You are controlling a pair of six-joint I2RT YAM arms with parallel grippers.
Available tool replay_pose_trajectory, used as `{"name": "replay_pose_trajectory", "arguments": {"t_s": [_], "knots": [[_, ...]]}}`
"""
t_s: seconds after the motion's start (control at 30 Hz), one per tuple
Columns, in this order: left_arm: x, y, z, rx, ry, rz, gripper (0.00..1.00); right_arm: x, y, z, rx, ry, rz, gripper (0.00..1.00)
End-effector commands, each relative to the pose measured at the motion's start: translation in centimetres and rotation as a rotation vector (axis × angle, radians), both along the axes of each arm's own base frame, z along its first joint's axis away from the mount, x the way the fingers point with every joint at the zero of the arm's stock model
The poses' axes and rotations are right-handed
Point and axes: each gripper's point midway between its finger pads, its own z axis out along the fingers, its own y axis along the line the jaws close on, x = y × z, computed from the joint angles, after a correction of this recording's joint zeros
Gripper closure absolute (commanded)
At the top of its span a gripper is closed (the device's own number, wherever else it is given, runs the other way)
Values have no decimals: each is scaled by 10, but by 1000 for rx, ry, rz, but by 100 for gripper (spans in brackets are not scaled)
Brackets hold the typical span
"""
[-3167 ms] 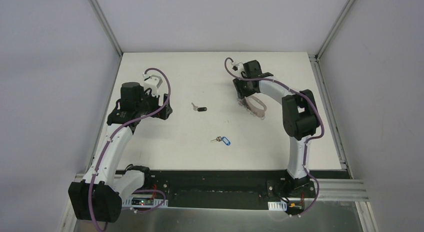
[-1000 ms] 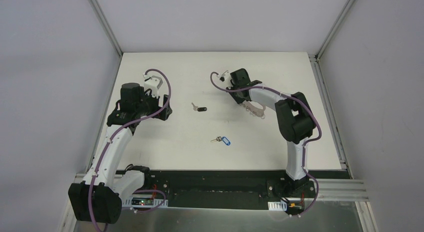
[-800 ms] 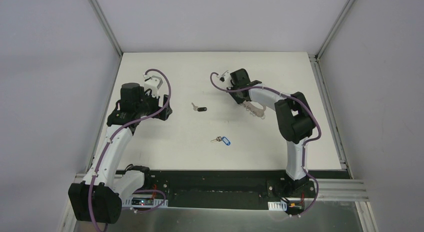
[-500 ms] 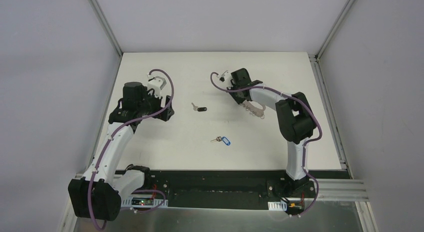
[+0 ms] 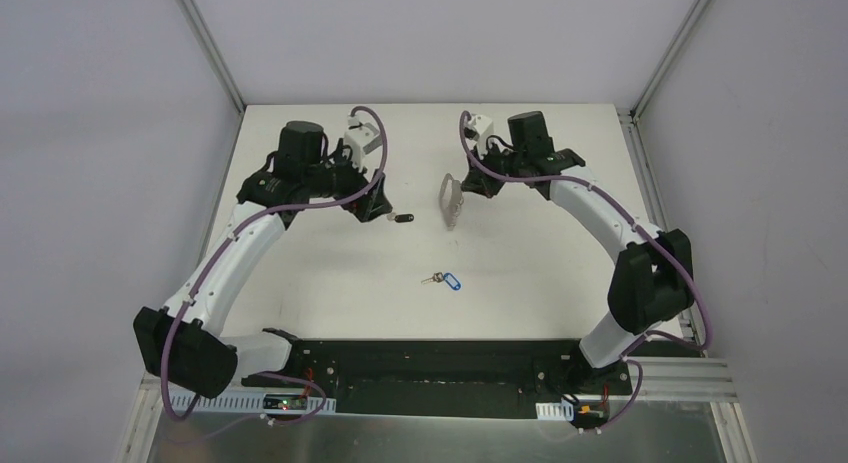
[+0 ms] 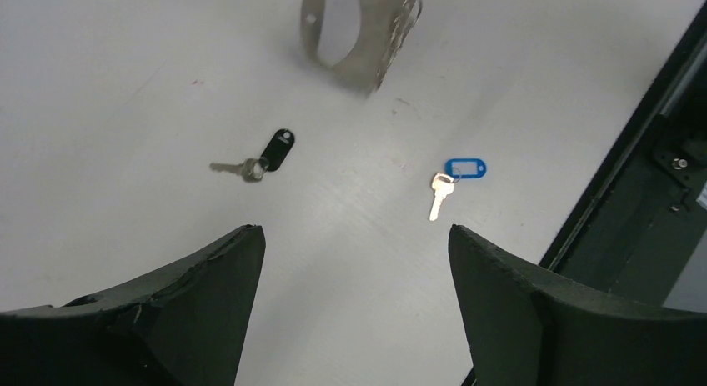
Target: Put the keys on the keyring
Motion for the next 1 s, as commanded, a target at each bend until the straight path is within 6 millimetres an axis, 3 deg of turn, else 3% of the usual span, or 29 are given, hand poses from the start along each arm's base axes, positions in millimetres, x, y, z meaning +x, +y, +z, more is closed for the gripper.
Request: {"name": "replay_pose_trajectory", "arguments": {"t_s": [0.0,0.2,0.53,0.77,0.97], "knots": [[-7,-44,43,-101,-2,-161,18,-50,22,40,164,88,180,100],[-17,-86,77,-228,63,-272,29,-80,32,84,300,129,295,100],[-30,-118,85,-354,84,-396,46,-112,39,131,453,204,436,100],[-41,-127,88,-394,98,-449,58,-118,41,142,489,236,451,100],[-42,-124,84,-383,82,-435,59,-124,39,142,505,254,475,100]]}}
